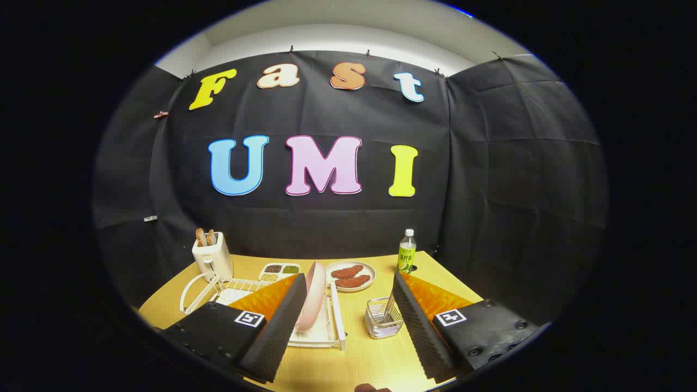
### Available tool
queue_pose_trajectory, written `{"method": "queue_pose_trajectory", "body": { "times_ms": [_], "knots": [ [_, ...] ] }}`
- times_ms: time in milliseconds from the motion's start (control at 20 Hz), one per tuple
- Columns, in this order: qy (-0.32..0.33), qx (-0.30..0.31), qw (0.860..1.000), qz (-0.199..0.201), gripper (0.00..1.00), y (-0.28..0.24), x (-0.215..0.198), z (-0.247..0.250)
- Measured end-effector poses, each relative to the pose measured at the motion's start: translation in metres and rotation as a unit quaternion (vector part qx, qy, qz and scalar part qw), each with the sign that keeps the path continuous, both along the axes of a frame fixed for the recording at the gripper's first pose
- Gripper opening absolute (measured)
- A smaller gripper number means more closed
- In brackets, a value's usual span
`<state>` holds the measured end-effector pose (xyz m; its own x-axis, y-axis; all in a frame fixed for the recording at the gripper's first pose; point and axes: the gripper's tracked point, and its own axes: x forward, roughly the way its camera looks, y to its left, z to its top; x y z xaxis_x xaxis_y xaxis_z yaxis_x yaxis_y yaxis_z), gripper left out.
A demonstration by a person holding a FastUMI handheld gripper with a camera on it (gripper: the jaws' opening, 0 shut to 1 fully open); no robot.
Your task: Take the plate from the dish rack, then take the spoon from the basket and place it into the plate.
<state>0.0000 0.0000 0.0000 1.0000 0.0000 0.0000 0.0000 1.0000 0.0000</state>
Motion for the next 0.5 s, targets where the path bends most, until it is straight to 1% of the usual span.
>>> {"method": "queue_pose_trajectory", "body": {
  "times_ms": [500],
  "knots": [
    [0.000, -0.007, 1.000, 0.003, 0.98, 0.0063, -0.0069, 0.0053]
  ]
}}
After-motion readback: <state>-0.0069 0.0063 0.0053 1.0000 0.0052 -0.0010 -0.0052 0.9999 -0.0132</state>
